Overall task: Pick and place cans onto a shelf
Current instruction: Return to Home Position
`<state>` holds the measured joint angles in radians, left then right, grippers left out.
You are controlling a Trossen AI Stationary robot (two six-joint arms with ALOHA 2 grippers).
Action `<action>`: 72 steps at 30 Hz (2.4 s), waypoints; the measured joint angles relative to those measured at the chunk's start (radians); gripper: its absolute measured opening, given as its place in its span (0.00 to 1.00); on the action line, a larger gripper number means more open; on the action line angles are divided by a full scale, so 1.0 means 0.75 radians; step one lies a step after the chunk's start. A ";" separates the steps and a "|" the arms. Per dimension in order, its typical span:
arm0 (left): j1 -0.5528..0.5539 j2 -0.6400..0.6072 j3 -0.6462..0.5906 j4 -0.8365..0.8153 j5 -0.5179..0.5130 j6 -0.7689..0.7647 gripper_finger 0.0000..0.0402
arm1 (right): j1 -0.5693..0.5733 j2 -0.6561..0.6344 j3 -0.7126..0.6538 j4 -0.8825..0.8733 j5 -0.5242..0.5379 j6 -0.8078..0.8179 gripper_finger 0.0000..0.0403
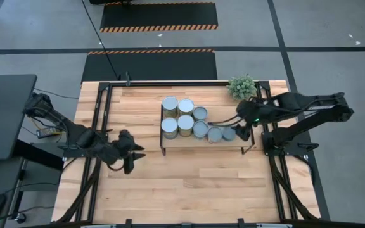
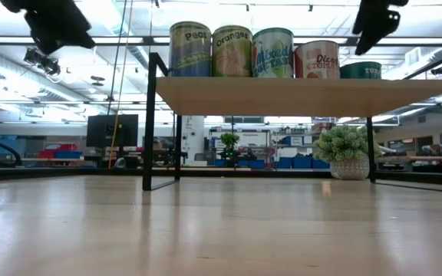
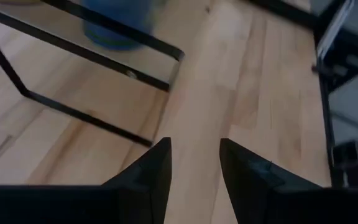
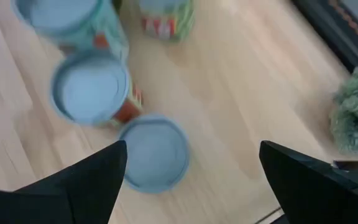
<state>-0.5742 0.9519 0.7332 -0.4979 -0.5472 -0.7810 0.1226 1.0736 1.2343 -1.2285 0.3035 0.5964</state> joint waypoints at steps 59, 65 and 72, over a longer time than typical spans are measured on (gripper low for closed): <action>0.816 -1.019 -0.965 0.934 0.156 -0.142 0.00 | -0.002 -1.426 -1.214 1.071 0.328 0.179 0.01; 0.815 -1.019 -0.965 0.889 0.155 -0.196 0.00 | -0.003 -1.427 -1.342 1.272 0.312 0.179 0.01; 0.813 -1.016 -0.966 0.818 0.139 -0.313 0.03 | -0.003 -1.428 -1.488 1.519 0.261 0.157 0.01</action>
<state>0.0353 0.1898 0.0090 0.1159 -0.4433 -1.0155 0.1207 0.0029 0.1180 -0.0889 0.4994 0.7144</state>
